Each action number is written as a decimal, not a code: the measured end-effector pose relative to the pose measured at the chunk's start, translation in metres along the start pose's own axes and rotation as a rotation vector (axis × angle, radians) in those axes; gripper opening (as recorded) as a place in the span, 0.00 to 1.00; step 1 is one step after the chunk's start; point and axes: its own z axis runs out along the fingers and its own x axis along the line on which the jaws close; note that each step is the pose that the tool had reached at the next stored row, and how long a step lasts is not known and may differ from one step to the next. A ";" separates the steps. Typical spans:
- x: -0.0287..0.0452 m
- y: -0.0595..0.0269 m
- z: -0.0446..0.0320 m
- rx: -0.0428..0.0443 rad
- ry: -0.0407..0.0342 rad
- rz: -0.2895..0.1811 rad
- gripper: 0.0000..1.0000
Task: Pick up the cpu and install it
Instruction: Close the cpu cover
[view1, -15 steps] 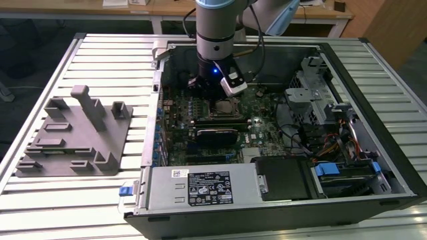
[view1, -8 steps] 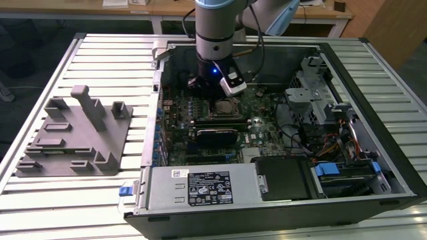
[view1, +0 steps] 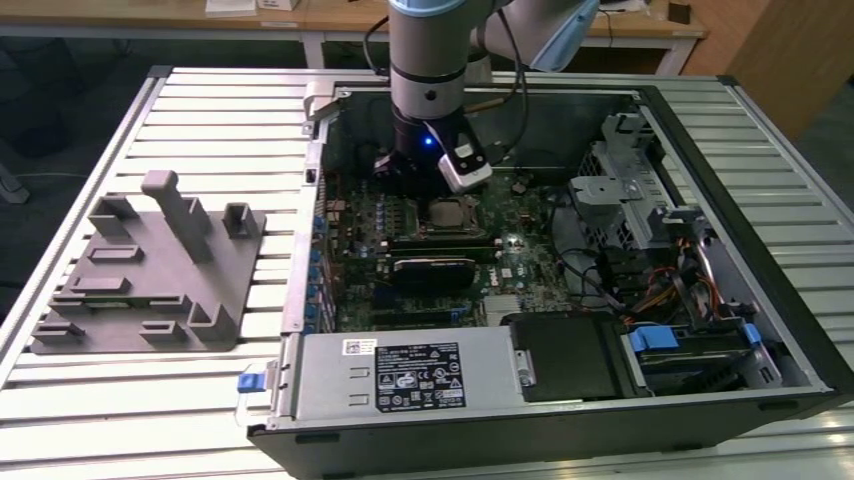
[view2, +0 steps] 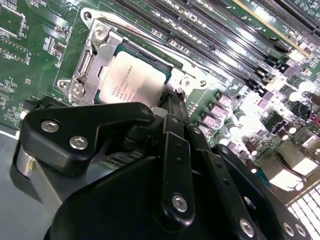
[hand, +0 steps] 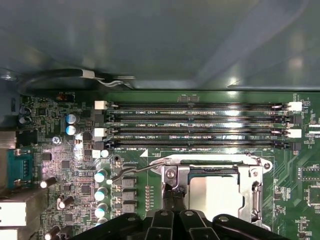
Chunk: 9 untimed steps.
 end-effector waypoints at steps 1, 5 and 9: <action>-0.0001 0.0001 -0.0008 -0.0001 -0.0005 0.000 0.11; -0.0003 0.0000 -0.0062 0.0000 -0.0006 0.000 0.11; -0.0004 0.0000 -0.0140 0.0000 -0.0005 0.000 0.11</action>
